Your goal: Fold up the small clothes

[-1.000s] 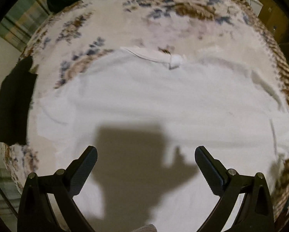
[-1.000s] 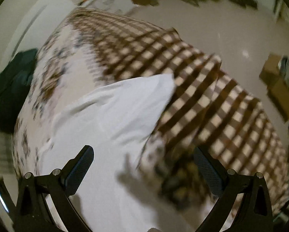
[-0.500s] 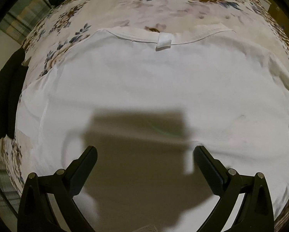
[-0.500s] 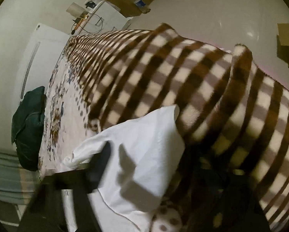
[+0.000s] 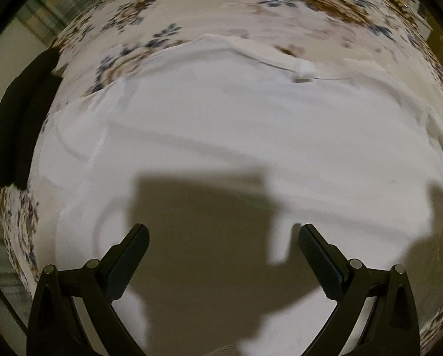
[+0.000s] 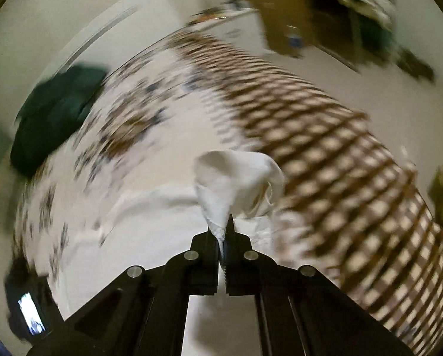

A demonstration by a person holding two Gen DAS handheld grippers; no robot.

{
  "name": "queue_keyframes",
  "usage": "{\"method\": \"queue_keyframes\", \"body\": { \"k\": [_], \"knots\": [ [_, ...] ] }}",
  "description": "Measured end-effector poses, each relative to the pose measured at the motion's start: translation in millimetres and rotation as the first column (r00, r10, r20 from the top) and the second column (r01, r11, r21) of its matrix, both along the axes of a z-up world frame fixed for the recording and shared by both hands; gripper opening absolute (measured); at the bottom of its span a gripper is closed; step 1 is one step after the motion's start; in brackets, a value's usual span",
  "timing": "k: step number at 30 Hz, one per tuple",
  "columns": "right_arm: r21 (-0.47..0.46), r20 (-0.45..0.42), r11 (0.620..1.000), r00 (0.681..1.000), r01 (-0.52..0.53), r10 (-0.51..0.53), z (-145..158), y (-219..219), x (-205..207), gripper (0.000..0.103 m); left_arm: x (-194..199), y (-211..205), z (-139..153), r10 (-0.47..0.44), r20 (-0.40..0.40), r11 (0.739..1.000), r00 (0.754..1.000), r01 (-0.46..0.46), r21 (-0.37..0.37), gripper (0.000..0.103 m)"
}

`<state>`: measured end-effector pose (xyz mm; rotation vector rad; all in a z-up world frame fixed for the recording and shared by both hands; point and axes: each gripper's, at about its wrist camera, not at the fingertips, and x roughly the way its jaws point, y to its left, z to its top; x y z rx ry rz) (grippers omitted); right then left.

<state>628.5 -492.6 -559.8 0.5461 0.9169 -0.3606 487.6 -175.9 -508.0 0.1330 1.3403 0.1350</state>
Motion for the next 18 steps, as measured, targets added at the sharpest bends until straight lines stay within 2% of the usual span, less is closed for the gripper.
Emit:
{"method": "queue_keyframes", "body": {
  "k": [2,6,9,11,13,15,18],
  "knots": [
    [-0.033,-0.015,0.995,0.995,-0.096,0.096,-4,38,7,0.003,-3,18,4,0.026,0.008,1.0,1.0,-0.026,0.001,0.103],
    [-0.058,-0.096,0.958,0.956,-0.282,0.276,-34,116,30,0.003,-9,61,8,0.088,0.015,0.996,0.996,-0.088,0.013,0.103],
    [0.007,-0.187,0.928,0.911,-0.373,0.368,-63,149,39,0.003,-14,89,7,0.121,0.009,0.993,0.993,-0.121,0.013,0.103],
    [0.116,-0.198,0.909,0.888,-0.4,0.416,-71,148,37,0.014,-15,107,9,0.139,0.017,0.99,0.99,-0.139,0.01,0.103],
    [0.241,-0.107,0.9,0.912,-0.363,0.396,-57,130,19,0.046,-17,125,14,0.161,0.026,0.987,0.987,-0.161,0.002,0.103],
    [0.32,0.012,0.898,0.948,-0.304,0.317,-32,103,-10,0.06,-20,147,20,0.193,0.039,0.981,0.98,-0.193,-0.01,0.103],
    [0.343,0.071,0.922,0.984,-0.179,0.165,-11,62,-46,0.065,-24,174,24,0.244,0.042,0.969,0.969,-0.243,-0.033,0.103]
  ]
}}
